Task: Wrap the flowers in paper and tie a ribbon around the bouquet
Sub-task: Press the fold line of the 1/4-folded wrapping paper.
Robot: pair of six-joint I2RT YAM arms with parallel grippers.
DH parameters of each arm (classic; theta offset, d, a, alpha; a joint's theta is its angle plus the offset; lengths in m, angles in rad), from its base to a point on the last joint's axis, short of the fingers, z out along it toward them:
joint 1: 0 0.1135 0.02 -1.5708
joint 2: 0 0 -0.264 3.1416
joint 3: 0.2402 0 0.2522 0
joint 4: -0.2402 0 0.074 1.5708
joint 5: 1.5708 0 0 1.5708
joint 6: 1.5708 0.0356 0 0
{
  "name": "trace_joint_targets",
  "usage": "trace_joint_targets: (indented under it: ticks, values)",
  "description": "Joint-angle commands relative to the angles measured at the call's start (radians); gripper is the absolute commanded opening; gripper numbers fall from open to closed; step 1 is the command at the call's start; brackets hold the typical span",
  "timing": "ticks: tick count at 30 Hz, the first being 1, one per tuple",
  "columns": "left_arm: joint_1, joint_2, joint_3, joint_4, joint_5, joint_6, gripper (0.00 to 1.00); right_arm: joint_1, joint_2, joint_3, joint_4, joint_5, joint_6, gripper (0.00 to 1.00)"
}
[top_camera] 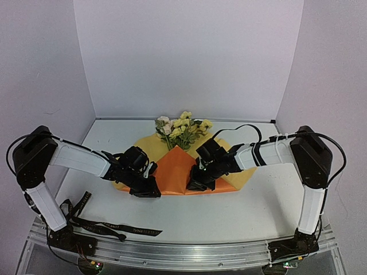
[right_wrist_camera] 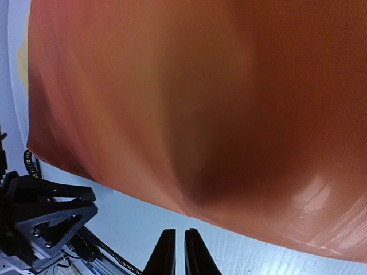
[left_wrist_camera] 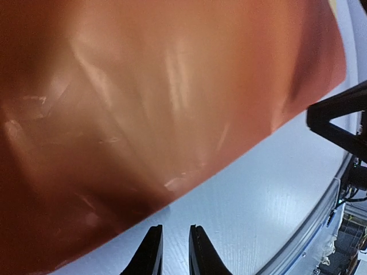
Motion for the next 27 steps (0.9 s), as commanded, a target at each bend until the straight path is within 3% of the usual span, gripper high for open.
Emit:
trace_joint_targets:
  ticks: [1,7,18,27]
  values:
    - [0.003,0.017,0.018,-0.023,-0.087,-0.013,0.18,0.003,-0.042,-0.045,0.096,0.005,0.073,0.09]
    - [0.024,-0.003,-0.002,-0.019,-0.113,-0.032,0.18,-0.006,-0.048,-0.095,0.107,0.017,0.072,0.09]
    - [0.027,-0.081,0.007,0.012,-0.016,-0.025,0.20,-0.024,-0.044,-0.109,0.123,0.007,0.090,0.09]
    - [0.104,-0.049,-0.047,0.016,-0.075,-0.054,0.16,-0.030,-0.065,-0.132,0.130,0.021,0.100,0.08]
